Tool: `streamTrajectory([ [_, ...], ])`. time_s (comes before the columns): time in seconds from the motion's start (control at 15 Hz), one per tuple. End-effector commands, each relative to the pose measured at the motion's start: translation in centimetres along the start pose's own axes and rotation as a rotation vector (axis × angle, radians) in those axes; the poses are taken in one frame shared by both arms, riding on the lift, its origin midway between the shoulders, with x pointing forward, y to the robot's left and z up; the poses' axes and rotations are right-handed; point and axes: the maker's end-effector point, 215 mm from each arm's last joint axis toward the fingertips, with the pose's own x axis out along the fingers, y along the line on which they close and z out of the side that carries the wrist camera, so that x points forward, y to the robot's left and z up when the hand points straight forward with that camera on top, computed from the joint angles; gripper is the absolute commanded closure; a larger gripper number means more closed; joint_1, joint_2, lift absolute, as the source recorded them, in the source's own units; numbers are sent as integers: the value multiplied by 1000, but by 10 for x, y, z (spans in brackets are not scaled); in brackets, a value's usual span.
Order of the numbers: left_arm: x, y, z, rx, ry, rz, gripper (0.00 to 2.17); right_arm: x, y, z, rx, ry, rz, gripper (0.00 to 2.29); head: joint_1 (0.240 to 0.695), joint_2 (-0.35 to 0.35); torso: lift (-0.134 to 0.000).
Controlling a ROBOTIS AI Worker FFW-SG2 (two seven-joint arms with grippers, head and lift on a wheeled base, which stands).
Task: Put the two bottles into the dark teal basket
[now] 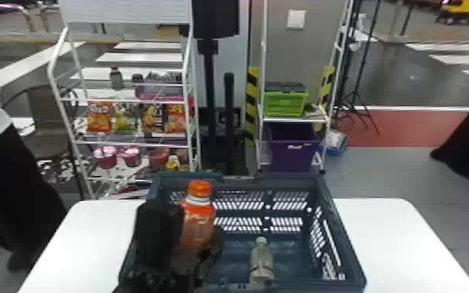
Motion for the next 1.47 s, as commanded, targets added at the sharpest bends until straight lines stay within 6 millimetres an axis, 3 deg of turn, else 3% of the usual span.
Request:
streamTrajectory([
  [0.0, 38, -17, 1, 36, 127, -53, 2148, 0, 2, -9, -3, 27, 4, 60, 499, 0, 0],
  [0.13, 65, -31, 4, 83, 198, -109, 2148, 0, 4, -15, -11, 44, 9, 60, 499, 0, 0],
  [0.4, 108, -55, -26, 151, 412, -242, 2148, -3, 5, -26, -15, 66, 11, 66, 499, 0, 0],
  [0.53, 125, -56, -48, 179, 508, -281, 2148, -4, 4, -31, -12, 77, 9, 70, 499, 0, 0],
  [0.67, 139, -45, -79, 197, 626, -301, 2148, -5, 3, -35, -10, 83, 7, 70, 499, 0, 0],
  [0.8, 148, -22, -96, 212, 688, -285, 2148, -6, 2, -36, -7, 85, 4, 70, 499, 0, 0],
  [1.07, 158, 27, -100, 233, 694, -236, 2145, -3, 2, -36, -7, 85, 4, 73, 499, 0, 0],
  [1.13, 156, 27, -103, 228, 696, -234, 2054, -2, 2, -38, -2, 90, 5, 73, 499, 0, 0],
  [1.2, 153, 23, -103, 224, 683, -239, 1723, -2, 2, -39, -1, 91, 5, 73, 499, 0, 0],
  [1.33, 146, 18, -98, 189, 666, -258, 745, -2, 2, -40, -1, 91, 4, 73, 499, 0, 0],
  [1.4, 143, 15, -96, 181, 661, -266, 559, -2, 1, -40, 0, 94, 3, 73, 499, 0, 0],
])
